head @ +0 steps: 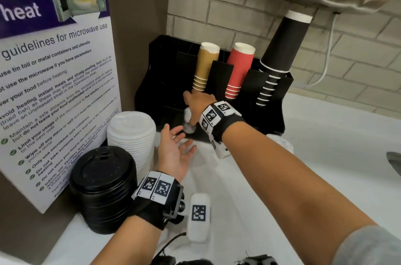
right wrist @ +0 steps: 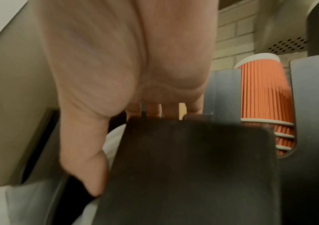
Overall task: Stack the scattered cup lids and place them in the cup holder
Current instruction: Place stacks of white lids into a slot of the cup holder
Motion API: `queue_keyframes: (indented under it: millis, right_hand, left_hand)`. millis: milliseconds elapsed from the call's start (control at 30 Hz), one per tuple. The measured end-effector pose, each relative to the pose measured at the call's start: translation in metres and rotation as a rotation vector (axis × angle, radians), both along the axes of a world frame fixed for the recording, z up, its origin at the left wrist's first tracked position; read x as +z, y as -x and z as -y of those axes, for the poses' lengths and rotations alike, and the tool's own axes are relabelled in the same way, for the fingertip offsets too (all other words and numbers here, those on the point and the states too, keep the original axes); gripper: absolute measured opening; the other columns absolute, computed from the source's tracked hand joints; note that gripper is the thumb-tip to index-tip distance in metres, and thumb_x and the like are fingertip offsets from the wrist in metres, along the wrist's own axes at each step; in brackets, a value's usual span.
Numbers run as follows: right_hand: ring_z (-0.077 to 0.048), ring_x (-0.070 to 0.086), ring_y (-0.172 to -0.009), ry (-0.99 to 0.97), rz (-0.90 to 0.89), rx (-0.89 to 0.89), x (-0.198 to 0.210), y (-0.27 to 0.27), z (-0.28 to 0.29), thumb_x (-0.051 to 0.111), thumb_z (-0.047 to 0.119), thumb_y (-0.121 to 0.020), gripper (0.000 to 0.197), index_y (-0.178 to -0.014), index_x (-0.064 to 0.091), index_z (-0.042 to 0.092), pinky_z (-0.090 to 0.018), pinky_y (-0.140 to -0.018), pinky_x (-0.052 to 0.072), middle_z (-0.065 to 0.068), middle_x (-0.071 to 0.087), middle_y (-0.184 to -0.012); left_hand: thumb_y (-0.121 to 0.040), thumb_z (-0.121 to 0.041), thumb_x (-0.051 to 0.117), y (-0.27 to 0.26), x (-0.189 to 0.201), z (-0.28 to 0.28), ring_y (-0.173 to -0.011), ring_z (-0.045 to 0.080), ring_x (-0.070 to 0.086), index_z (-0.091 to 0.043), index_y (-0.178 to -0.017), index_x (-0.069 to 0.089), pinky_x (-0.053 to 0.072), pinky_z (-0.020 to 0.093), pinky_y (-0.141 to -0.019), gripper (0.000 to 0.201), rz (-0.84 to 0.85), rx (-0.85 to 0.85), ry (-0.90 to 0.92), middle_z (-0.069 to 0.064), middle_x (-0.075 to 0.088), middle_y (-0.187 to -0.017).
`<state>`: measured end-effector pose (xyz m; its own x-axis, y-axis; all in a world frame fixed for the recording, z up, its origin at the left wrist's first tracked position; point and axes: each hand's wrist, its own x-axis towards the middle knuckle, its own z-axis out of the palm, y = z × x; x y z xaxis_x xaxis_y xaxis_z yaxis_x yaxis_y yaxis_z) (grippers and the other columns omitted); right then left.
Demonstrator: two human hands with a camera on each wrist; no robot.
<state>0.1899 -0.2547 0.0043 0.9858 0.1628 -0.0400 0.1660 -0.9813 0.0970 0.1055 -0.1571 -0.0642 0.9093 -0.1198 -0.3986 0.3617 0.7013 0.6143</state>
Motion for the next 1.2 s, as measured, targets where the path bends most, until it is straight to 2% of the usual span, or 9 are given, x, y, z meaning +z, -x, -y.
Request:
queue_keyframes:
  millis: [367,533,667,800,867,933,967,1100,1200]
  right_hand:
    - [-0.033,0.056,-0.107,-0.024,0.132,-0.057,0.002,0.003,-0.002,0.077,0.025,-0.072,0.061,-0.123,0.046,0.009,-0.042,-0.088,0.043,-0.012,0.048,-0.122]
    - [-0.031,0.052,-0.117,0.155,-0.084,-0.076,-0.002,0.002,-0.004,0.069,0.028,-0.081,0.06,-0.133,0.042,0.015,-0.043,-0.102,0.031,-0.009,0.053,-0.125]
    - [-0.027,0.048,-0.117,0.244,-0.131,-0.088,0.002,-0.001,-0.005,0.061,0.033,-0.083,0.039,-0.118,0.056,0.016,-0.047,-0.105,0.024,-0.007,0.058,-0.116]
    - [-0.03,0.049,-0.118,0.169,-0.111,-0.074,-0.001,-0.008,-0.006,0.054,0.027,-0.091,0.027,-0.114,0.062,0.015,-0.052,-0.102,0.027,-0.008,0.061,-0.117]
    - [-0.03,0.052,-0.115,0.145,-0.139,-0.098,-0.003,-0.014,-0.009,0.057,0.03,-0.09,0.022,-0.105,0.064,0.015,-0.054,-0.101,0.026,-0.006,0.062,-0.1]
    - [-0.029,0.051,-0.11,0.155,-0.181,-0.193,-0.005,-0.016,-0.01,0.056,0.036,-0.09,0.022,-0.081,0.057,0.016,-0.054,-0.101,0.02,-0.003,0.051,-0.078]
    - [-0.029,0.05,-0.11,0.165,-0.18,-0.204,-0.007,-0.019,-0.01,0.055,0.037,-0.09,0.025,-0.075,0.052,0.016,-0.054,-0.101,0.02,-0.003,0.049,-0.076]
    - [-0.028,0.042,-0.119,0.172,-0.202,-0.197,-0.002,-0.009,-0.006,0.051,0.029,-0.091,0.016,-0.093,0.057,0.014,-0.052,-0.104,0.019,-0.003,0.051,-0.088]
    - [-0.029,0.036,-0.124,-0.125,-0.015,-0.155,0.014,0.014,0.014,0.047,0.014,-0.09,0.039,-0.127,0.054,0.02,-0.051,-0.102,0.025,-0.007,0.051,-0.124]
  left_hand:
    - [-0.101,-0.045,0.037,0.002,0.003,0.0,-0.099,0.025,0.057,-0.015,-0.103,0.062,0.05,0.037,-0.08,0.04,-0.012,-0.011,-0.036,0.007,0.053,-0.111]
    - [-0.102,-0.045,0.037,0.003,0.004,-0.004,-0.097,0.025,0.056,-0.014,-0.105,0.062,0.05,0.035,-0.076,0.04,-0.002,-0.01,-0.044,0.007,0.053,-0.111]
    - [-0.102,-0.045,0.036,0.001,0.004,-0.005,-0.099,0.025,0.057,-0.015,-0.102,0.063,0.05,0.035,-0.078,0.04,0.007,-0.002,-0.055,0.007,0.053,-0.113]
    - [-0.102,-0.045,0.036,0.001,0.005,-0.004,-0.102,0.025,0.057,-0.016,-0.102,0.062,0.049,0.036,-0.081,0.039,0.004,-0.003,-0.065,0.007,0.053,-0.114]
    - [-0.102,-0.045,0.037,0.001,0.005,-0.004,-0.099,0.024,0.057,-0.016,-0.1,0.063,0.05,0.035,-0.078,0.039,0.008,-0.004,-0.067,0.007,0.053,-0.112]
    - [-0.102,-0.045,0.037,0.001,0.006,-0.004,-0.096,0.023,0.056,-0.016,-0.1,0.063,0.049,0.034,-0.077,0.039,0.013,-0.006,-0.064,0.006,0.052,-0.111]
    - [-0.102,-0.045,0.037,0.001,0.006,-0.005,-0.096,0.023,0.056,-0.016,-0.101,0.063,0.049,0.034,-0.077,0.039,0.017,-0.008,-0.063,0.006,0.052,-0.111]
    - [-0.102,-0.045,0.036,0.001,0.006,-0.004,-0.099,0.024,0.057,-0.016,-0.101,0.062,0.049,0.034,-0.078,0.039,0.031,-0.015,-0.069,0.007,0.052,-0.115]
    - [-0.101,-0.045,0.037,0.002,0.006,-0.004,-0.108,0.026,0.054,-0.016,-0.103,0.062,0.048,0.034,-0.08,0.039,0.039,-0.031,-0.053,0.008,0.052,-0.119]
